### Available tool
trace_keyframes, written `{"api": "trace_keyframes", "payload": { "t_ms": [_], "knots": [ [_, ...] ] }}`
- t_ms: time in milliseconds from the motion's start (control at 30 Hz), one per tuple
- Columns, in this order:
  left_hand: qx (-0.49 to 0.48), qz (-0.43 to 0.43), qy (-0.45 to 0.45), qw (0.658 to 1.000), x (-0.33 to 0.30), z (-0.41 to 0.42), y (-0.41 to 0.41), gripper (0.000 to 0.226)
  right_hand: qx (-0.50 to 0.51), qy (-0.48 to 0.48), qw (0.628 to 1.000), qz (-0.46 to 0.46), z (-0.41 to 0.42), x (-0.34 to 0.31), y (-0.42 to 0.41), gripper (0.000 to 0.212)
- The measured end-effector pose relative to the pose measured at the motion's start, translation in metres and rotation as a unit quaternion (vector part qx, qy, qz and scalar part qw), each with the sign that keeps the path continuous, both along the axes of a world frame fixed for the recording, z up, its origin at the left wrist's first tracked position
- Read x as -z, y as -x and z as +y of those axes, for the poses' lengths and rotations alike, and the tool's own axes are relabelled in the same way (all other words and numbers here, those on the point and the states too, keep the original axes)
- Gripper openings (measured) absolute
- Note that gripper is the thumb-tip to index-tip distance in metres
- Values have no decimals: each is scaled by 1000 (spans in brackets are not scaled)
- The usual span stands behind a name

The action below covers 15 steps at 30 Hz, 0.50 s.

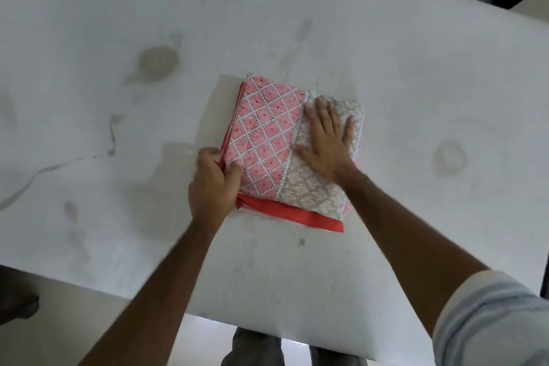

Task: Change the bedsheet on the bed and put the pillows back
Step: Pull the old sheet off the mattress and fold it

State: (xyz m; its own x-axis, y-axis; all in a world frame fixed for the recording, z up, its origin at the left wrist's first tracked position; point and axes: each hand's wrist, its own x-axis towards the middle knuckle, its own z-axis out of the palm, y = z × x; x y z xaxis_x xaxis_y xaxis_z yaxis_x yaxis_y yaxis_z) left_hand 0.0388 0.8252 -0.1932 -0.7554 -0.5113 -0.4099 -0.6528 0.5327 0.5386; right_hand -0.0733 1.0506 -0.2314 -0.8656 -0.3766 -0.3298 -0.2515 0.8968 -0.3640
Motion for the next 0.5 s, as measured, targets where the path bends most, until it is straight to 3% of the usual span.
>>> {"api": "trace_keyframes", "payload": {
  "t_ms": [33,100,167,233,367,500],
  "knots": [
    [29,86,78,993,-3,-1,1,52,20,1,999,47,3,-3,-13,85],
    [166,216,192,943,-5,0,11,57,59,0,992,108,4,-4,-52,76],
    [374,190,232,878,15,3,22,60,67,-15,990,125,4,0,-93,71],
    [469,104,228,847,44,3,26,66,59,-22,990,125,8,9,-116,70],
    [447,31,203,871,71,2,24,76,56,-32,996,65,9,19,-111,74],
    [349,5,115,930,55,3,29,105,70,50,995,-42,17,9,-94,81]
  ]
}}
